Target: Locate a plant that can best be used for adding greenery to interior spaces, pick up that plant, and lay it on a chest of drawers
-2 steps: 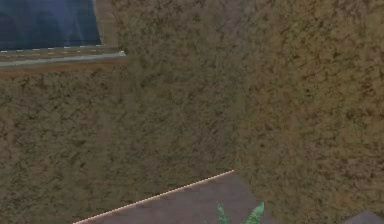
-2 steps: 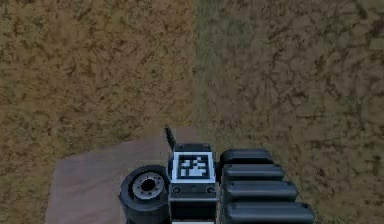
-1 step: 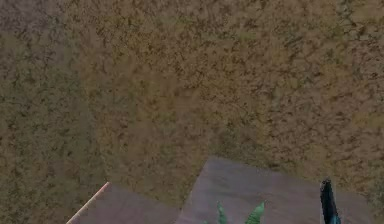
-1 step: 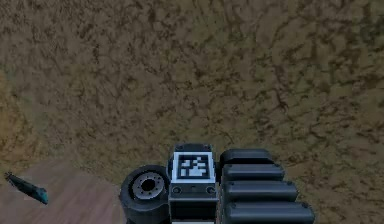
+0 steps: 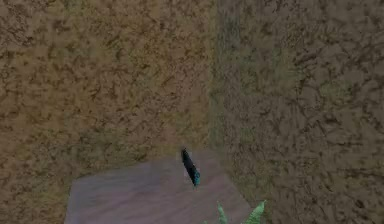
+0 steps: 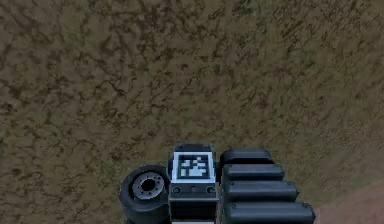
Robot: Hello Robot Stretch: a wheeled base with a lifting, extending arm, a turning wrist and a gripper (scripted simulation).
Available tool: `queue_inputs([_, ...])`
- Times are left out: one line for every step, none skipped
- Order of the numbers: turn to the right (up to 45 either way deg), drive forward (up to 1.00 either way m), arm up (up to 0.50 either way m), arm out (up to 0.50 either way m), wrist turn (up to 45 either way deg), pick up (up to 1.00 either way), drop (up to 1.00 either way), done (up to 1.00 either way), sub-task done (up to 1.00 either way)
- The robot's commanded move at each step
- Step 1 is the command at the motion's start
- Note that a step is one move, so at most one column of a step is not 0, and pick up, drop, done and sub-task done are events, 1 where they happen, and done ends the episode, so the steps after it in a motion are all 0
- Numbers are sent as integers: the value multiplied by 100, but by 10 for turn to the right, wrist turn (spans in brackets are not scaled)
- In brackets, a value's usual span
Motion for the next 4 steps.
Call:
queue_inputs([450,0,0,0,0,0,0,0,0])
queue_inputs([90,0,0,0,0,0,0,0,0])
queue_inputs([-450,0,0,0,0,0,0,0,0])
queue_inputs([-450,0,0,0,0,0,0,0,0])
